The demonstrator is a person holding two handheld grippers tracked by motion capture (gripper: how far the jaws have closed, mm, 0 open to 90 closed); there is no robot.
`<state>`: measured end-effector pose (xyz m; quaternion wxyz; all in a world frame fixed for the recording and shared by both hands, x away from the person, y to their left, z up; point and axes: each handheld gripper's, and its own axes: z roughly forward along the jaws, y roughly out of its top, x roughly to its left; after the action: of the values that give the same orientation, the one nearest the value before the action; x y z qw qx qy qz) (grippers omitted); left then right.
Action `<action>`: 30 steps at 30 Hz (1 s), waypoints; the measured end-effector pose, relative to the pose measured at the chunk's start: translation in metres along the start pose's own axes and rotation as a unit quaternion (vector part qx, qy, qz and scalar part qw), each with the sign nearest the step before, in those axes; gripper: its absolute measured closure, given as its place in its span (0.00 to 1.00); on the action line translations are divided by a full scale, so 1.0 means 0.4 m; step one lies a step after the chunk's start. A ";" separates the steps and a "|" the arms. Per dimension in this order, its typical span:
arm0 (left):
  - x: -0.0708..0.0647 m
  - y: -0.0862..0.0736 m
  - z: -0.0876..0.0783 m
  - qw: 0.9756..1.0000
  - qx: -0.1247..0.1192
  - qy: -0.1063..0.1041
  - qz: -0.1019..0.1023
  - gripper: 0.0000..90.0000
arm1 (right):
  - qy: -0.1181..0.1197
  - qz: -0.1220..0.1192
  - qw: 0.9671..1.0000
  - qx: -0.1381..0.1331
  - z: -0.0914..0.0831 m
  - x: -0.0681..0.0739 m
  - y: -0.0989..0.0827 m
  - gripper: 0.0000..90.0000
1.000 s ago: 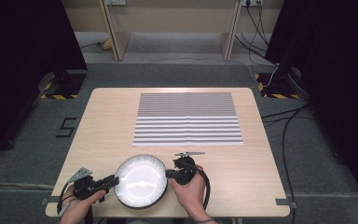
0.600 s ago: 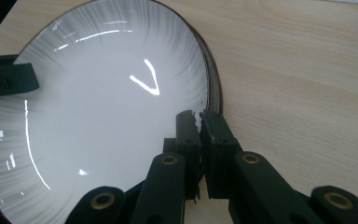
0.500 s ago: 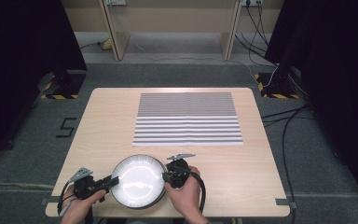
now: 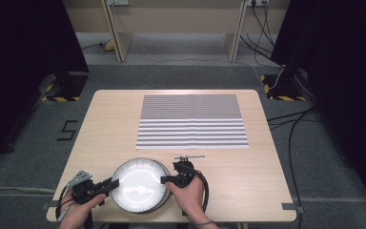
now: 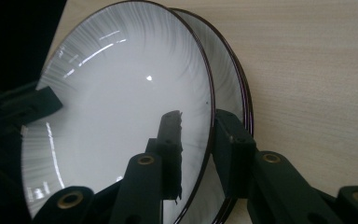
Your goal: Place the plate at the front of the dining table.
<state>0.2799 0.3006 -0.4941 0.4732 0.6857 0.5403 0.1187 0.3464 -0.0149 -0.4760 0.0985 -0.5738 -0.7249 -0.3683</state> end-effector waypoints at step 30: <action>0.005 -0.012 0.030 1.000 0.001 -0.020 0.004 0.72 | 0.012 0.001 1.000 -0.003 0.013 -0.027 0.028 0.94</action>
<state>0.2858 0.2958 -0.5048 0.4826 0.6905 0.5282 0.1064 0.3613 -0.0189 -0.4813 0.1055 -0.5704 -0.7221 -0.3769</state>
